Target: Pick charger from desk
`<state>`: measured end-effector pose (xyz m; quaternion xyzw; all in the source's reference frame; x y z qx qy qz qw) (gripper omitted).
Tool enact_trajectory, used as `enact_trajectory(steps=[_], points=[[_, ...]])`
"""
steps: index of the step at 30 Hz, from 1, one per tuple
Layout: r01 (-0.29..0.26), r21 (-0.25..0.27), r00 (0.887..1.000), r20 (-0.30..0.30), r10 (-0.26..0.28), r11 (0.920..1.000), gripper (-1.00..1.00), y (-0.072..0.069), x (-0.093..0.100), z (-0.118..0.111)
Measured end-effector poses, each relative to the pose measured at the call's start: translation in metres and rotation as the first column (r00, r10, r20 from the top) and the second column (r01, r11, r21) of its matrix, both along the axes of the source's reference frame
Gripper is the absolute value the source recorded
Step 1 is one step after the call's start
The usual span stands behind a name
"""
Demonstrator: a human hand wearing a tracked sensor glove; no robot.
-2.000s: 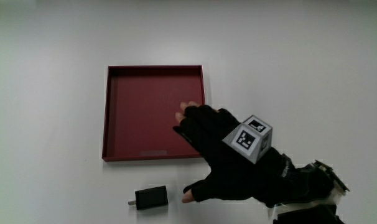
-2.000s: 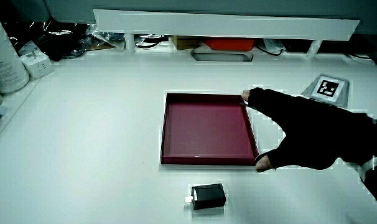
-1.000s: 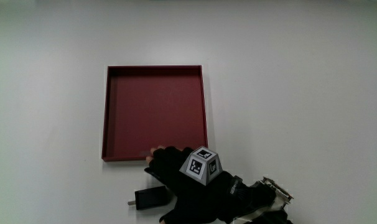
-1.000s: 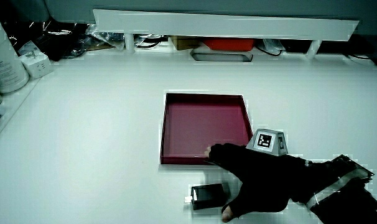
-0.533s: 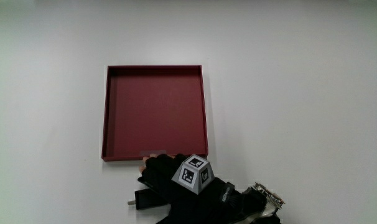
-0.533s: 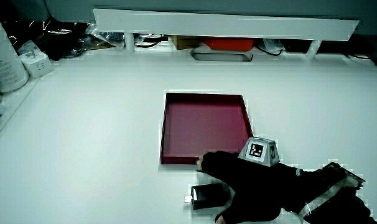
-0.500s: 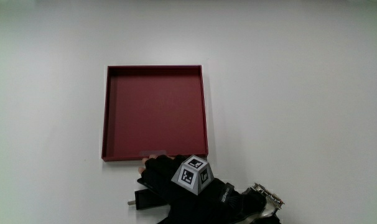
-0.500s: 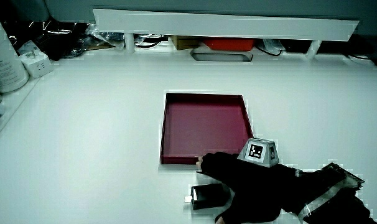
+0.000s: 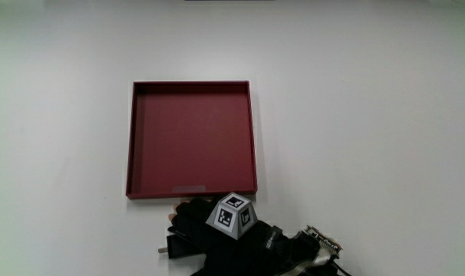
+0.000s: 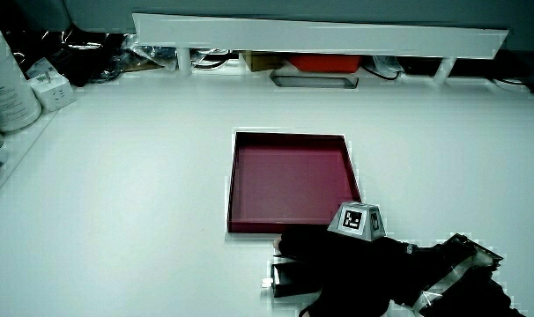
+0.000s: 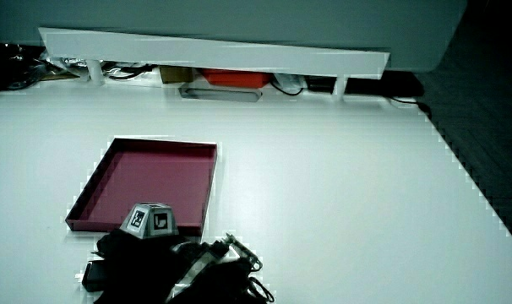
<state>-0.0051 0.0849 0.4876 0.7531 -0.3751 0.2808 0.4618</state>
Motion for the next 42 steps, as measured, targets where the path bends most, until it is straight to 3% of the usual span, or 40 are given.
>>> enact_trajectory(steps=[1, 5, 9, 13, 18, 28, 40, 42], points=[[-0.001, -0.008, 1.0, -0.004, 0.001, 1.0, 0.04, 0.0, 0.0, 0.0], [-0.024, 0.039, 1.0, 0.003, 0.024, 0.9989, 0.18, 0.0, 0.0, 0.0], [-0.07, 0.1, 0.997, 0.047, 0.065, 0.9926, 0.32, 0.0, 0.002, -0.005], [-0.094, 0.155, 0.995, 0.045, 0.087, 0.9835, 0.46, 0.002, 0.002, -0.003], [-0.091, 0.125, 0.995, 0.055, 0.084, 0.988, 0.64, 0.003, 0.001, -0.005], [-0.115, 0.179, 0.991, 0.094, 0.1, 0.977, 1.0, 0.007, 0.001, -0.013], [-0.096, 0.155, 0.986, 0.148, 0.073, 0.9833, 1.0, -0.003, 0.004, -0.034], [-0.109, 0.17, 0.984, 0.161, 0.081, 0.9795, 1.0, -0.008, 0.007, -0.041]])
